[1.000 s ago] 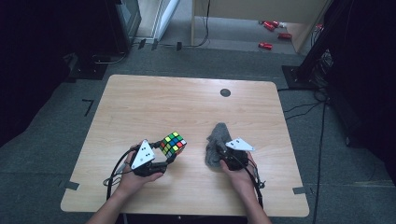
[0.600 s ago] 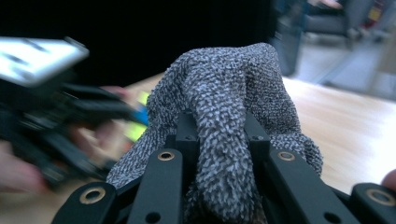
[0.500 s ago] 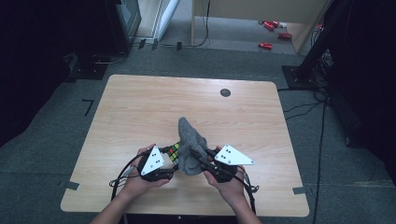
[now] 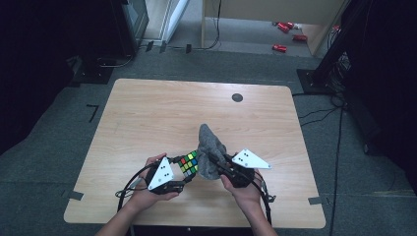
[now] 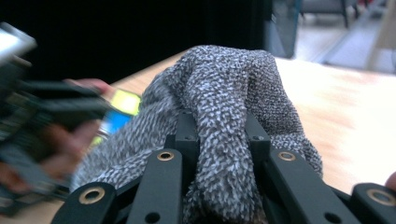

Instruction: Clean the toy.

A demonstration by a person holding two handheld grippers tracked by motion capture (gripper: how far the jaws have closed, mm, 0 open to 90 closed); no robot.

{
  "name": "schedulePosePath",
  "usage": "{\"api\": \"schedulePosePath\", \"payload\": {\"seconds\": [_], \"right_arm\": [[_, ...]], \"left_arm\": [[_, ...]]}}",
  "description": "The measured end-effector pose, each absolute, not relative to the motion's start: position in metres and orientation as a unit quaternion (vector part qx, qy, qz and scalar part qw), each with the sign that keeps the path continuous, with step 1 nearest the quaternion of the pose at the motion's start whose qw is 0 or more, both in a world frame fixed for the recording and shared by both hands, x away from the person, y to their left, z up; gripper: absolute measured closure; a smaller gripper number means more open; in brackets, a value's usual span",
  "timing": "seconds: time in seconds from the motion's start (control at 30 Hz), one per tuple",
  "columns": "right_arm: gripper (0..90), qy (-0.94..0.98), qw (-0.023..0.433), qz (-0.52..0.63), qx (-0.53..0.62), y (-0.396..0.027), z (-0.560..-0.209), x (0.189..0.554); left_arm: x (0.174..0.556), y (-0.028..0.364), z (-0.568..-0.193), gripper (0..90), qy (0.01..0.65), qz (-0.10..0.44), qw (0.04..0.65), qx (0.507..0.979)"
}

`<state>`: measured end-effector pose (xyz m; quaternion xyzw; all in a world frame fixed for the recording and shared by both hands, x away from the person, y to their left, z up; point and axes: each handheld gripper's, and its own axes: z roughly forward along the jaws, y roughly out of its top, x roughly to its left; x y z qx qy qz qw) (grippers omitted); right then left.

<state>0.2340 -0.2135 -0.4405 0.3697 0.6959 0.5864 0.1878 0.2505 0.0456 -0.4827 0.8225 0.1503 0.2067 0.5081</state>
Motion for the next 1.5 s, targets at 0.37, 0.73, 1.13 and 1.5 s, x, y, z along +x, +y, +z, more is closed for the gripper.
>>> {"api": "schedulePosePath", "payload": {"seconds": [0.37, 0.73, 1.13, 1.5], "right_arm": [[75.2, 0.721, 0.179, 0.559, 0.368, -0.210, -0.446, 0.238], [75.8, 0.707, 0.164, 0.567, 0.389, -0.220, -0.451, 0.244], [75.4, 0.703, 0.097, 0.573, 0.410, -0.221, -0.468, 0.252], [75.4, 0.718, 0.062, 0.567, 0.399, -0.206, -0.477, 0.250]], "left_arm": [[0.247, 0.047, -0.479, 34.4, 0.147, 0.207, 0.517, 0.817], [0.249, 0.052, -0.477, 34.3, 0.150, 0.186, 0.542, 0.805], [0.252, 0.063, -0.467, 34.4, 0.166, 0.157, 0.592, 0.773], [0.256, 0.070, -0.467, 34.4, 0.183, 0.119, 0.612, 0.760]]}}
